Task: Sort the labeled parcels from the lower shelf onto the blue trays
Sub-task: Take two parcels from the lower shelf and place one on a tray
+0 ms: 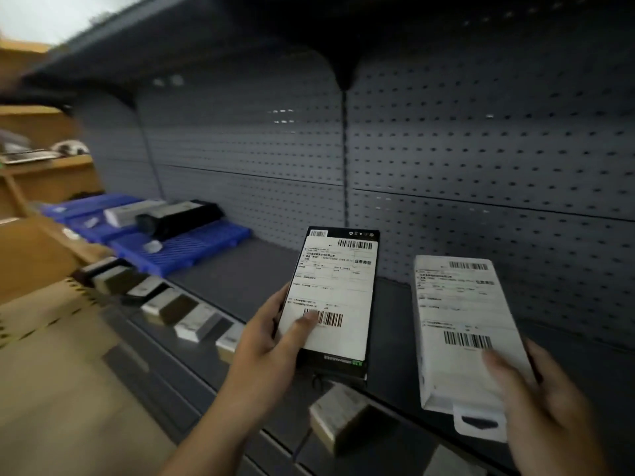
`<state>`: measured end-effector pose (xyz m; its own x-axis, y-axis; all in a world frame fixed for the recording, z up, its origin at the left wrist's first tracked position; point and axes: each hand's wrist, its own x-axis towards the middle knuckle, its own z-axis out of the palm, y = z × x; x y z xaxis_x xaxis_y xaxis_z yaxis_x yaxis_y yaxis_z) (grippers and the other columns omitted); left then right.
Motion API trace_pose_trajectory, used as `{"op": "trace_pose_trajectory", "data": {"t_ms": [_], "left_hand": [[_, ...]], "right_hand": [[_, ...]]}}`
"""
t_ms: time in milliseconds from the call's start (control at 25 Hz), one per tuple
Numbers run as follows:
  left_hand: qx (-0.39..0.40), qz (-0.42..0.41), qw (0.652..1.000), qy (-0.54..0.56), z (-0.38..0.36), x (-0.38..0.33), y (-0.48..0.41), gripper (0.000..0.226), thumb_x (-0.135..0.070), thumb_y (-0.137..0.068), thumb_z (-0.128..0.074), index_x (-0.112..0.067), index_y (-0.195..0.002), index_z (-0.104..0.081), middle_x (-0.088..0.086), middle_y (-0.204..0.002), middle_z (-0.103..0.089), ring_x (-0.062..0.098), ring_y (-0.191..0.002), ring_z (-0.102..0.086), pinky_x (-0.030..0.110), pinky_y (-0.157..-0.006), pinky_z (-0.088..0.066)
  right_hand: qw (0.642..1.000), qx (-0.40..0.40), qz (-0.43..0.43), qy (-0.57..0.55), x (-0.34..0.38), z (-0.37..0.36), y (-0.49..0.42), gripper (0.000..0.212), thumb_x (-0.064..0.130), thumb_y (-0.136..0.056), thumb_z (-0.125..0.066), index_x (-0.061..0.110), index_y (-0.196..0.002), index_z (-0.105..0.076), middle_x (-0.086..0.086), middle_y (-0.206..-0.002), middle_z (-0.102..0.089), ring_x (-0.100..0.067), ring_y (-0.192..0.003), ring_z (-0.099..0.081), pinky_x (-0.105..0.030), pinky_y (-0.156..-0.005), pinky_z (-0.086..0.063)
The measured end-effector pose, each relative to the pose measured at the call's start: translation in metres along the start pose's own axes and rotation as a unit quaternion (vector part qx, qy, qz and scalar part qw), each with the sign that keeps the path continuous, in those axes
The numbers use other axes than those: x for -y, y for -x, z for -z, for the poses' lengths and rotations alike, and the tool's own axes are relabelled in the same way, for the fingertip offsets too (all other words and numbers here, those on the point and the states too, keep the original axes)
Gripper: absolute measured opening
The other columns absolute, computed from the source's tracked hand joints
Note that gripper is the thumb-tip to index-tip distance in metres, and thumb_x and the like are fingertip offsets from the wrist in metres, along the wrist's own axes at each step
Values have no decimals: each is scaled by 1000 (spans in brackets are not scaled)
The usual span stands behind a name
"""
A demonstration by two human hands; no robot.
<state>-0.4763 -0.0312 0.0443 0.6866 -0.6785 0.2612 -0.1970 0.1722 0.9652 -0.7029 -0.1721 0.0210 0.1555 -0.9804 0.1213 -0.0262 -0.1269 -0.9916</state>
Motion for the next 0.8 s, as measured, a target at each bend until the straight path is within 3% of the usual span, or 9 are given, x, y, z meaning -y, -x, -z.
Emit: {"op": "trace_pose_trajectory", "data": {"t_ms": [80, 240, 520, 680, 800], "left_hand": [[-20, 0, 1000, -6, 56, 0, -6, 41, -23, -94, -67, -30, -134, -63, -6, -118, -77, 17, -110, -73, 38, -90, -60], [-73, -1, 997, -17, 175, 0, -27, 36, -30, -93, -71, -35, -128, -66, -17, -106, -79, 5, -97, -76, 16, -71, -58], [-117, 19, 992, -30, 315, 14, -79, 26, -31, -92, -71, -40, -116, -68, -25, -99, -77, 3, -87, -76, 14, -64, -56], [-107, 37, 993, -21, 355, 36, -123, 27, -33, -92, -71, -41, -117, -68, -23, -100, -77, 6, -89, -77, 17, -66, -58], [-84, 37, 995, -30, 377, 55, -168, 31, -33, -93, -70, -36, -123, -67, -21, -104, -77, 5, -92, -76, 17, -69, -59]], "right_hand": [[999, 46, 2, -3, 9, -52, 16, 28, 29, -93, -69, 26, -122, -68, 7, -96, -75, -18, -86, -70, -30, -64, -48], [995, 94, 21, -16, 30, -167, 54, 24, 29, -94, -68, 27, -118, -69, 6, -97, -75, -16, -87, -69, -28, -63, -45], [990, 134, 29, -25, 40, -313, 81, 25, 29, -95, -68, 25, -119, -70, 5, -99, -75, -13, -89, -68, -27, -65, -45], [993, 109, 31, -15, 36, -374, 68, 21, 37, -92, -70, 32, -112, -71, 12, -86, -77, -13, -86, -72, -29, -64, -49], [996, 80, 43, -26, 23, -423, 49, 24, 44, -90, -70, 34, -112, -70, 21, -86, -75, -8, -73, -74, -27, -57, -54]]}}
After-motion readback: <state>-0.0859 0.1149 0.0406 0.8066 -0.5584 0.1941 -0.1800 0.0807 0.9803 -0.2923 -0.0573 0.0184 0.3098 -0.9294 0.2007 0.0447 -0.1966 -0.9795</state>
